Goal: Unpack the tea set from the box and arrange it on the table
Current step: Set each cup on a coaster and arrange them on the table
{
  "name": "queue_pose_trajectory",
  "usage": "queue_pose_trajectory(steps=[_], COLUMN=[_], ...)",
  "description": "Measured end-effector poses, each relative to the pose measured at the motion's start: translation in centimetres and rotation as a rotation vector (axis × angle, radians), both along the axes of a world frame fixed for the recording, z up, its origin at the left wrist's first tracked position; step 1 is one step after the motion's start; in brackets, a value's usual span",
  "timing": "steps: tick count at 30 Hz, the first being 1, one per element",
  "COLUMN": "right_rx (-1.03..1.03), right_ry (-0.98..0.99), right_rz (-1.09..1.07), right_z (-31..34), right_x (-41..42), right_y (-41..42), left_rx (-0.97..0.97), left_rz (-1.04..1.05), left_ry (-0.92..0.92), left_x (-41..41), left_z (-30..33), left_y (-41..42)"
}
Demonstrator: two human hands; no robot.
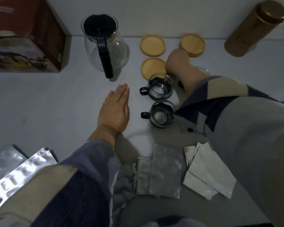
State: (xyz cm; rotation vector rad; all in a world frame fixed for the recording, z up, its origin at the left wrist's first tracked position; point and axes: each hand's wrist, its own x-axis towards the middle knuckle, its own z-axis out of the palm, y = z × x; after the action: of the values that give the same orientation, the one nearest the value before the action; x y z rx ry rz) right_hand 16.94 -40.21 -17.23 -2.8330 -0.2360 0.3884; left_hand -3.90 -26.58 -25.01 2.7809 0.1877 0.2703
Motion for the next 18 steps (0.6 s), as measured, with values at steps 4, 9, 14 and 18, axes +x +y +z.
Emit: queue_pose_trajectory(steps=[4,9,14,18], right_rx=[-0.132,-0.007,0.441,0.600], right_ry=[-0.083,-0.153,-0.085,-0.089], right_rz=[-0.035,-0.044,-0.082,-0.113], right_z=[0.7,4.2,6.6,4.6], right_x=[-0.6,-3.1,-11.3,-17.2], right_y=[0.0,0.4,-0.9,-3.0], left_rx=[0.009,0.008,0.012,0.021], left_rz=[-0.010,-0.017,-0.016,-0.009], left_ry=[0.000,0.018,0.035,0.054], left_x=[-0.3,-0.9,-1.4,-1.4], left_z=[0.2,0.5,0.9,0.7], left_y=[0.2,0.1,0.0,-0.2])
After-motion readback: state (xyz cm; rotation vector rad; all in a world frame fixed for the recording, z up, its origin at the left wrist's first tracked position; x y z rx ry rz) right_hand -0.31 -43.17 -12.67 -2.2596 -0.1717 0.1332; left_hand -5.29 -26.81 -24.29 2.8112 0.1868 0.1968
